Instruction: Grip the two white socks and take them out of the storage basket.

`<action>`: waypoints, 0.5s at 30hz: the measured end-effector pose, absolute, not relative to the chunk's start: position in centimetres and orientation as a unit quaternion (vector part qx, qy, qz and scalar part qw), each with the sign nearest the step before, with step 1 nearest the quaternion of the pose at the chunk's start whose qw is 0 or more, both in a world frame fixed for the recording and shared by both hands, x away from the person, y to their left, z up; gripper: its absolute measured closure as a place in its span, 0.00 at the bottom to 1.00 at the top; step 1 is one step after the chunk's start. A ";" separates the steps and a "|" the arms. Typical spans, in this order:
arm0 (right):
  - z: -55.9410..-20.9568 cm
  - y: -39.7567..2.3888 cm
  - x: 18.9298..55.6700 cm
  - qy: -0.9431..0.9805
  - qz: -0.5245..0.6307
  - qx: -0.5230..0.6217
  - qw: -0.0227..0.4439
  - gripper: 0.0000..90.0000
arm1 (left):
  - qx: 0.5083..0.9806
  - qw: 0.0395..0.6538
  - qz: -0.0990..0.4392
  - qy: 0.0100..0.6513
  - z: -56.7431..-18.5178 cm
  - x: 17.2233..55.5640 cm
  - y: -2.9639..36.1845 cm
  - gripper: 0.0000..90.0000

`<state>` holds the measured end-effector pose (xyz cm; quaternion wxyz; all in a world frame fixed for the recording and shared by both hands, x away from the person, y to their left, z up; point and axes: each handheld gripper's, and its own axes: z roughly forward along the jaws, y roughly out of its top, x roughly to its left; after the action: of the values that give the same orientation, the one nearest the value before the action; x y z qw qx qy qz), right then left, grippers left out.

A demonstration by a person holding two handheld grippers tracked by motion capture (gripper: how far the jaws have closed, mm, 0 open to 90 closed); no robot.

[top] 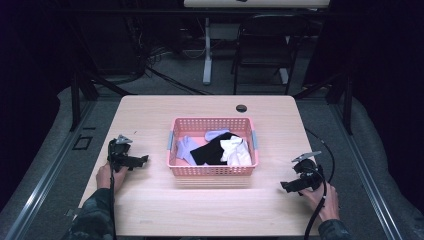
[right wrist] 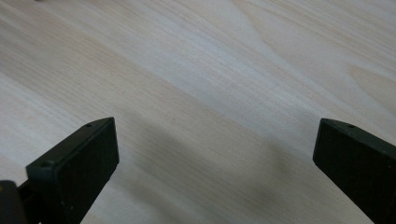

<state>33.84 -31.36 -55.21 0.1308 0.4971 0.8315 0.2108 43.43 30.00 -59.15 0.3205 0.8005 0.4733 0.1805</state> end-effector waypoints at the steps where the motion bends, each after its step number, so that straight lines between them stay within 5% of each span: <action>1: -55.0 -31.3 33.8 0.832 0.211 0.497 0.131 0.00 | 0.800 0.321 0.181 0.474 -59.2 43.4 30.0 0.00; 15: -53.2 -30.1 34.0 0.835 0.224 0.489 0.117 0.00 | 0.797 0.319 0.182 0.479 -59.2 43.5 30.0 0.00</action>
<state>33.97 -30.09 -53.23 0.1174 0.4886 0.8351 0.2238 43.46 30.02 -59.15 0.3192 0.7974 0.4787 0.1816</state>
